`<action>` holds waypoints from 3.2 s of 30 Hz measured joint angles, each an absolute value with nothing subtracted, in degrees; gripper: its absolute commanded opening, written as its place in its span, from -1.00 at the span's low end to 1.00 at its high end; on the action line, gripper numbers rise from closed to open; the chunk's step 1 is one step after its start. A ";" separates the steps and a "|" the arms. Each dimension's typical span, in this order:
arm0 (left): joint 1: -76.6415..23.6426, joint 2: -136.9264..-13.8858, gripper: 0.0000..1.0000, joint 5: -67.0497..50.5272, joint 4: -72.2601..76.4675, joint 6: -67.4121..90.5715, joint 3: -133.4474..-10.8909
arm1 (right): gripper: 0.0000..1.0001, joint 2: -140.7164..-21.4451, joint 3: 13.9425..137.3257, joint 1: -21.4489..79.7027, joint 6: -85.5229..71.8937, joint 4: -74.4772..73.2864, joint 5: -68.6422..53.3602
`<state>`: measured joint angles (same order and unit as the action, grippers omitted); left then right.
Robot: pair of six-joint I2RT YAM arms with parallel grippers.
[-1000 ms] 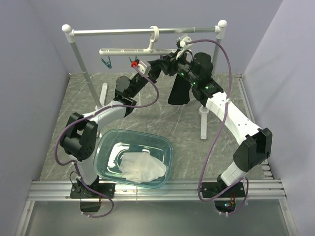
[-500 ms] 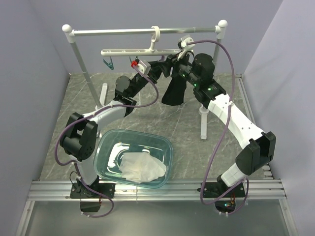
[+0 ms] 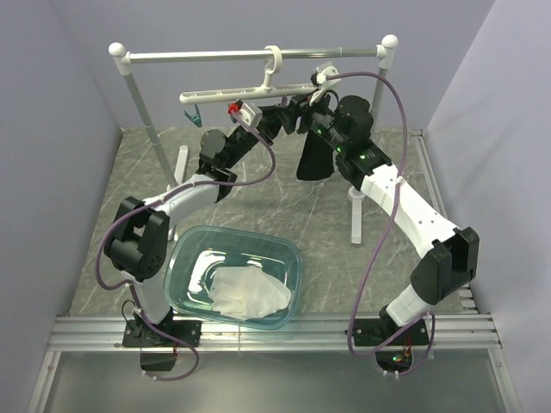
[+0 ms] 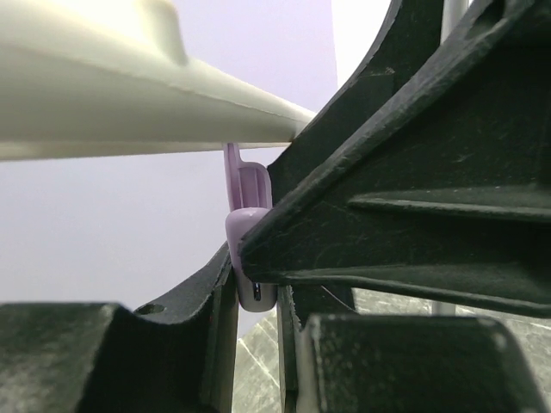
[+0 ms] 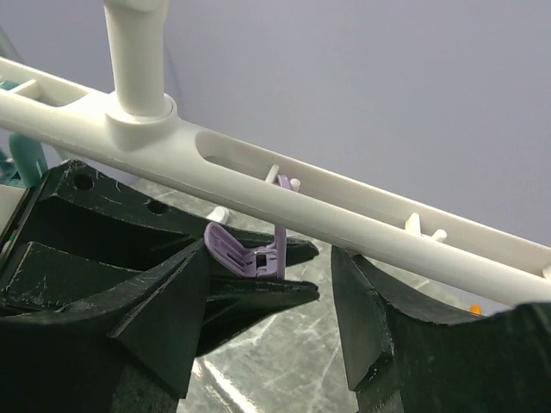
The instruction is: Clip the underwear to the hanger
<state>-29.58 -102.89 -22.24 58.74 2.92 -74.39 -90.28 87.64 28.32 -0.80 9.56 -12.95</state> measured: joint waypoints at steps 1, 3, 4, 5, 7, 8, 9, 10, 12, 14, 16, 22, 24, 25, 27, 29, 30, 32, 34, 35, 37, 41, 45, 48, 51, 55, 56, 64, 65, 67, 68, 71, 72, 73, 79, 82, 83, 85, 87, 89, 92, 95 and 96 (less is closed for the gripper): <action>-29.45 -102.89 -0.99 -22.37 58.63 3.09 -74.39 | 0.26 -90.50 87.64 28.36 -1.06 10.00 -13.04; -29.30 -102.89 -0.97 -22.79 58.50 3.66 -74.46 | 0.25 -90.98 87.64 28.36 -2.07 10.92 -13.37; -29.28 -102.89 -0.97 -23.05 58.33 3.77 -74.61 | 0.23 -91.15 87.64 28.36 -2.52 11.40 -13.45; -29.26 -102.89 -0.96 -23.31 58.04 3.92 -74.83 | 0.21 -91.29 87.61 28.34 -3.07 11.84 -13.61; -29.26 -102.89 -0.96 -23.94 57.76 4.16 -75.11 | 0.14 -91.50 87.61 28.34 -3.88 12.51 -13.76; -29.23 -102.89 -0.95 -24.16 57.60 4.25 -75.24 | 0.08 -91.61 87.61 28.34 -4.27 12.80 -13.89; -29.17 -102.91 -0.95 -24.36 57.39 4.32 -75.35 | 0.01 -91.74 87.61 28.34 -4.71 13.06 -14.17; -29.10 -102.91 -0.95 -24.51 57.14 4.36 -75.48 | -0.14 -91.88 87.61 28.36 -4.95 13.34 -14.57; -28.95 -102.96 -0.91 -24.77 56.66 4.40 -75.68 | -0.39 -92.12 87.61 28.42 -4.99 14.09 -14.94; -28.84 -102.96 -0.82 -24.99 56.42 4.78 -75.81 | -0.66 -92.20 87.64 28.34 -5.26 14.50 -14.83; -28.82 -102.96 -0.62 -25.08 56.25 4.97 -75.88 | -0.93 -92.23 87.61 28.36 -5.48 14.52 -14.63; -29.17 -102.96 -0.01 -27.20 56.01 4.99 -75.88 | -1.00 -92.23 87.70 28.10 -5.50 15.07 -13.91; -29.65 -102.96 0.14 -27.83 55.79 5.19 -75.85 | -1.00 -92.27 87.85 27.83 -5.91 15.16 -13.69; -29.87 -102.96 0.15 -27.90 55.68 5.19 -75.81 | -1.00 -92.36 88.07 27.68 -6.31 15.16 -13.67; -30.20 -102.94 0.18 -28.03 55.46 5.34 -75.46 | -1.00 -92.66 88.58 27.33 -7.16 15.03 -13.78; -30.26 -102.94 0.17 -27.99 55.27 5.34 -74.98 | -1.00 -93.01 89.10 27.07 -8.05 14.96 -14.02; -30.26 -102.94 0.17 -27.94 55.11 5.34 -74.78 | -1.00 -93.14 89.19 26.94 -8.49 15.00 -14.26; -30.30 -102.94 0.16 -27.53 54.89 5.34 -74.54 | -1.00 -93.23 89.25 26.79 -9.50 14.96 -14.74; -30.44 -102.94 0.15 -27.03 54.98 5.39 -74.54 | -1.00 -93.23 89.25 26.68 -10.44 14.94 -15.49; -30.46 -102.94 0.15 -26.70 55.02 5.43 -74.54 | -1.00 -93.23 89.25 26.61 -10.96 14.94 -15.94; -30.48 -102.91 0.13 -26.02 55.07 5.67 -74.54 | -1.00 -93.23 89.25 26.46 -11.92 14.92 -16.71; -30.57 -102.91 0.00 -23.99 55.40 6.28 -74.59 | -1.00 -93.23 89.25 26.11 -14.22 14.87 -18.31; -30.59 -102.89 -0.24 -20.93 55.37 7.03 -74.76 | -1.00 -93.23 89.21 25.98 -15.92 14.81 -19.22; -30.59 -102.87 -0.63 -19.22 55.40 7.51 -74.81 | -1.00 -93.23 89.12 25.96 -16.53 14.96 -19.16; -31.00 -102.87 -0.99 -16.95 54.89 7.97 -74.81 | -0.98 -93.12 88.92 25.69 -16.73 15.29 -19.20; -31.00 -102.87 -0.99 -16.45 54.85 7.90 -74.81 | -0.47 -93.12 88.88 25.56 -16.93 15.49 -18.90; -31.00 -102.85 -0.99 -16.45 54.85 7.77 -74.81 | -0.30 -93.12 88.88 25.56 -17.06 15.53 -18.76; -31.40 -102.59 -0.99 -15.44 54.17 4.91 -74.81 | 0.00 -93.14 88.68 25.85 -19.53 16.27 -15.44; -31.48 -102.50 -0.99 -15.09 53.93 4.38 -74.81 | 0.01 -93.14 88.68 25.85 -19.75 16.27 -15.03; -31.66 -102.43 -0.99 -14.57 53.58 3.53 -74.81 | -0.01 -93.21 88.68 25.87 -20.18 16.27 -14.46; -31.70 -102.43 -0.99 -14.35 53.49 3.27 -74.81 | -0.06 -93.23 88.68 25.87 -20.38 16.27 -14.33; -31.75 -102.26 -0.99 -14.02 52.93 2.46 -74.81 | -0.23 -93.36 88.77 26.00 -20.75 16.32 -14.39; -31.77 -102.15 -0.99 -13.85 52.60 2.04 -74.81 | -0.34 -93.47 88.86 26.02 -20.86 16.36 -14.59; -31.79 -102.10 -0.95 -13.69 52.38 1.65 -74.83 | -0.46 -93.56 88.99 26.11 -20.82 16.36 -14.72; -31.83 -101.82 -0.11 -13.67 51.79 -0.38 -74.83 | -1.00 -94.15 89.36 26.00 -20.84 16.69 -14.85; -32.08 -100.92 0.05 -13.63 51.16 -0.25 -74.74 | -1.00 -94.78 90.11 25.74 -20.62 16.71 -14.70; -32.08 -100.29 0.12 -13.61 51.16 0.14 -74.35 | -1.00 -94.98 90.19 25.63 -20.64 16.78 -14.76; -32.01 -98.50 0.25 -13.63 51.18 1.08 -72.84 | -1.00 -95.33 90.80 25.41 -20.91 16.53 -15.29; -31.66 -96.29 0.25 -13.69 51.35 2.48 -70.54 | -1.00 -95.81 91.37 25.02 -21.47 16.47 -16.08; -31.20 -94.54 0.25 -13.76 51.59 3.55 -68.51 | -1.00 -96.40 92.07 24.51 -22.50 16.43 -16.99; -30.59 -93.62 0.23 -13.67 51.66 5.37 -67.42 | -1.00 -96.68 92.36 23.73 -24.60 16.60 -18.65; -30.35 -93.71 0.21 -13.61 51.59 6.79 -67.51 | -1.00 -96.71 92.36 23.14 -26.76 16.71 -20.25; -30.37 -93.89 0.20 -13.58 51.64 7.01 -67.72 | -1.00 -96.71 92.36 23.03 -27.53 16.73 -20.71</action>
